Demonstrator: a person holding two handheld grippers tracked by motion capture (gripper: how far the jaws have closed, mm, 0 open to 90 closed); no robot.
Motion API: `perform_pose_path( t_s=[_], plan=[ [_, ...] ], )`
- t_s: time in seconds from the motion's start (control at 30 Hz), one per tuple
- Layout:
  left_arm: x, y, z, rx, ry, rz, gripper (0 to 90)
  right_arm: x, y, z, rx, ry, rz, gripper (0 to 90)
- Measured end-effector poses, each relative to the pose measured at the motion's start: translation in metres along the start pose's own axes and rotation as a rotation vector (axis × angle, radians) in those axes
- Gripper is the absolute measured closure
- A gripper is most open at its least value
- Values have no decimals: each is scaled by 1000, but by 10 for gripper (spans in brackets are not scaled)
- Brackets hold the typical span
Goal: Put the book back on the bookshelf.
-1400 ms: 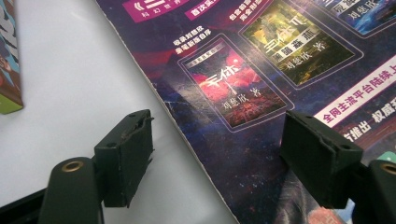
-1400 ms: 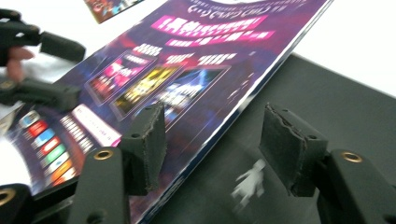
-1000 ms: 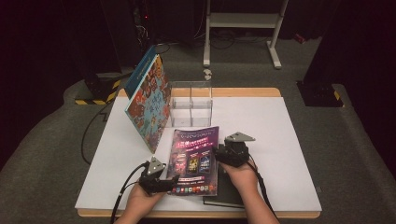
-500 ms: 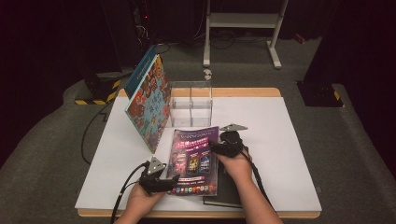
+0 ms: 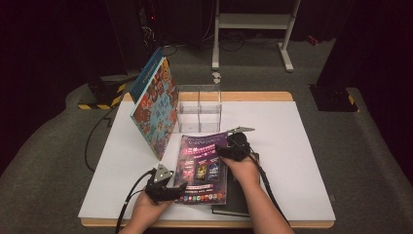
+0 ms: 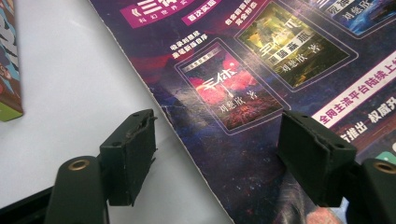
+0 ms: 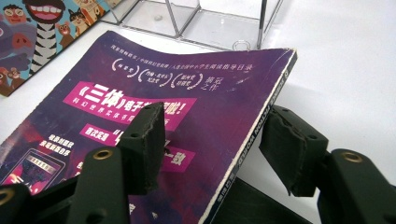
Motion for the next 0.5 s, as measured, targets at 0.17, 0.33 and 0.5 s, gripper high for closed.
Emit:
perform_pose_path(
  t_s=[0.17, 0.33, 0.5],
  plan=[
    [0, 0, 0, 2, 5, -6, 280, -2, -1, 2, 6, 6, -2, 471],
    [1, 0, 0, 4, 2, -6, 287, -1, 0, 0, -4, 27, -14, 474],
    [0, 0, 0, 4, 3, -6, 287, 0, 1, -2, -4, 36, -22, 479]
  ],
)
Point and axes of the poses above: each handheld gripper's, and its own axes: z roughly backward along the jaws, y roughly out of its top, x roughly to its right, the point moved 4 cm from there along -z, roughly forward along the jaws, and after that the axes turned 3 degrees about -y, right-handed, at the moved point
